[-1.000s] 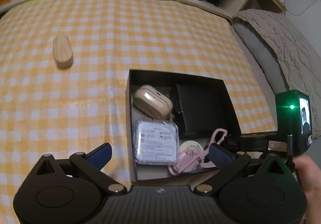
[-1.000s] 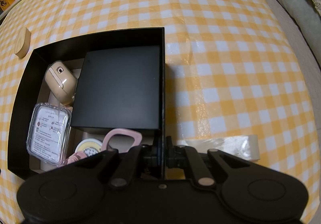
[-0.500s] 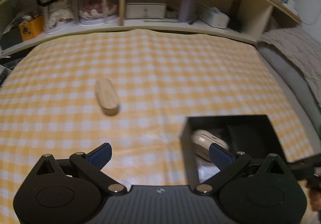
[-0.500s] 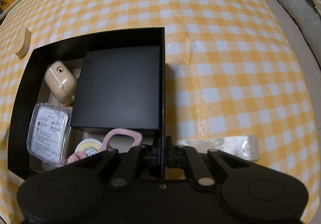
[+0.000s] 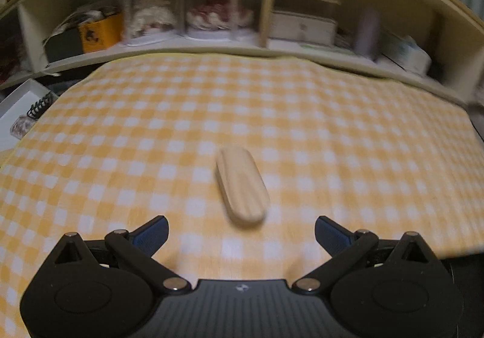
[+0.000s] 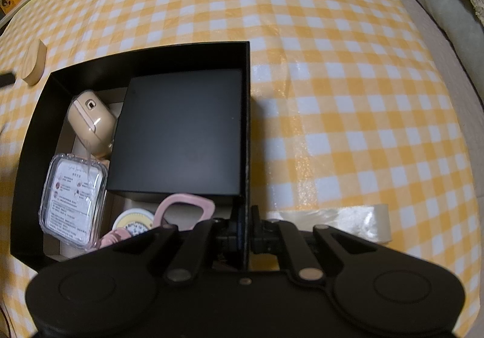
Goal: Organize rigid objects
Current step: 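Open the left gripper and move it to the light wooden oval block, then grasp the wooden oval block with the left gripper and lift it, then lower the oval block into the tray beside the earbud case, release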
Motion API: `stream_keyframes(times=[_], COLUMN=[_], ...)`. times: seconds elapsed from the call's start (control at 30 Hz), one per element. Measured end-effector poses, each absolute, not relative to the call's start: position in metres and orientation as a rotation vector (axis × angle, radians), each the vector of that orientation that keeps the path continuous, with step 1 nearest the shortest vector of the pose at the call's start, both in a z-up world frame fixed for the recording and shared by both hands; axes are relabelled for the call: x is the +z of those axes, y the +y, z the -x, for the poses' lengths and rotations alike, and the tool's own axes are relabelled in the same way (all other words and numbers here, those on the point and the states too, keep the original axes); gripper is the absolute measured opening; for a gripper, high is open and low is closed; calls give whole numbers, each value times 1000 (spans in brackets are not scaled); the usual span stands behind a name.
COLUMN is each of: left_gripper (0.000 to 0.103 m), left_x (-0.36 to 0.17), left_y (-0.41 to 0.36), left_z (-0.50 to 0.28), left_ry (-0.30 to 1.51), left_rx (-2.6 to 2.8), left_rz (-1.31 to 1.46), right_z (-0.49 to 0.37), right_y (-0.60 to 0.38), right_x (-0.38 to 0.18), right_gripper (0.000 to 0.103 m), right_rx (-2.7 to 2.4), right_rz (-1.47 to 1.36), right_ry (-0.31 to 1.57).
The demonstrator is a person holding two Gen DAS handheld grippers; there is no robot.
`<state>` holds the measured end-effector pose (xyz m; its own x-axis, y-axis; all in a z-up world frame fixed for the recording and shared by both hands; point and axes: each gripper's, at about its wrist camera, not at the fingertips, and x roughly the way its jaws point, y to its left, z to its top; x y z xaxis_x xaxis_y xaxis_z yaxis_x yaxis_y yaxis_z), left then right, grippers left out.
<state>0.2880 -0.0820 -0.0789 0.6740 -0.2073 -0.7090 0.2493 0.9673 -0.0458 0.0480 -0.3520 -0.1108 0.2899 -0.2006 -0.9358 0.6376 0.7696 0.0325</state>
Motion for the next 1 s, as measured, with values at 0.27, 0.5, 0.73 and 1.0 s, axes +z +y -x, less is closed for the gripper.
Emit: stream_keyframes(times=[0.27,0.5,0.73,1.0], left_gripper=[96,87,48,41], left_x=[-90,-111,-119,-116], left_y=[-111,-122,-115,-109], left_z=[-331,-350,-347,-324], left_ry=[742,764,779,814], left_rx=[-159,-81,-88,-141], left_rz=[-37,-117,-119,-154], right_z=[-46,-44,-44,-46], right_y=[-354,-357,-358,-358], right_x=[-111,-108,-109,-110], right_gripper=[6,5,5,5], right_rx=[-582,-577,-576,-580], right_rz=[-455,-479,-487,-480], right_ry=[1144,1135,1131,1134])
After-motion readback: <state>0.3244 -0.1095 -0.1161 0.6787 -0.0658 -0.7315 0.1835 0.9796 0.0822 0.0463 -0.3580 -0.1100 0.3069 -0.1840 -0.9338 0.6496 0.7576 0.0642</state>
